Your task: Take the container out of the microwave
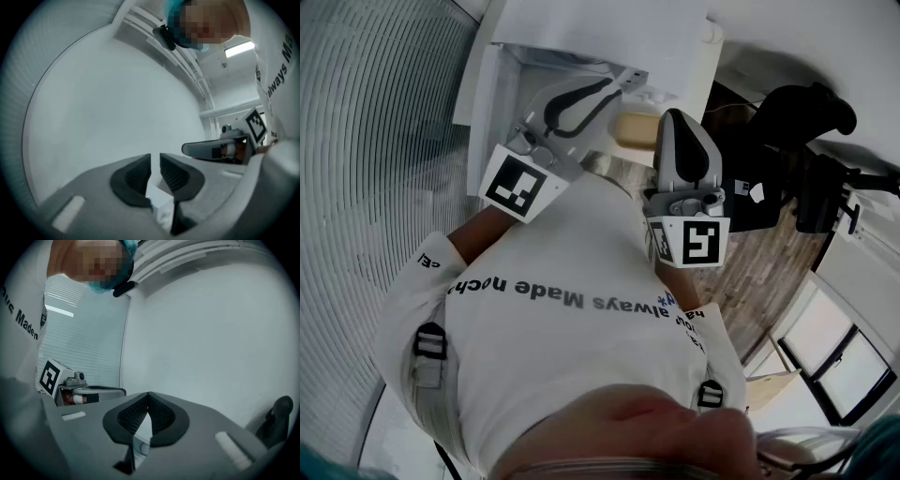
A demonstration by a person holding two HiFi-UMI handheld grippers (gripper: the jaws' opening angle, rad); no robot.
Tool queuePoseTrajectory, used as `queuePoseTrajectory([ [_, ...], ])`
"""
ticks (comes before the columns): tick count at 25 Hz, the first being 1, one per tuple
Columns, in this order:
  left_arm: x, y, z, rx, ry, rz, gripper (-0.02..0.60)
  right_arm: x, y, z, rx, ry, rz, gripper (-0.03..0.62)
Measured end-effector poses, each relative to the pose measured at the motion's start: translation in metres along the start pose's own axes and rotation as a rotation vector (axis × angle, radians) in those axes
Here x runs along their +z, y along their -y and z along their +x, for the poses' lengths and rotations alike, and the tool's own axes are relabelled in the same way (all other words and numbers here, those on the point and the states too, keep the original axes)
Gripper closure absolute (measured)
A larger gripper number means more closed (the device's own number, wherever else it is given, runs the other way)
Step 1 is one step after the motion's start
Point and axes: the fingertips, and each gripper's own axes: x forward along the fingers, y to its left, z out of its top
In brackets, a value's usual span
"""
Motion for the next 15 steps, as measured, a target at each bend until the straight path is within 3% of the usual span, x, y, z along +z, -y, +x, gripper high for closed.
queuePoseTrajectory([
  [15,-0.0021,-0.0033,-0.0005,0.006,-0.001,-0.011,0.520,0.0011,-0.0027,0.0064,0.006,-0.003,-0.008,0.594],
])
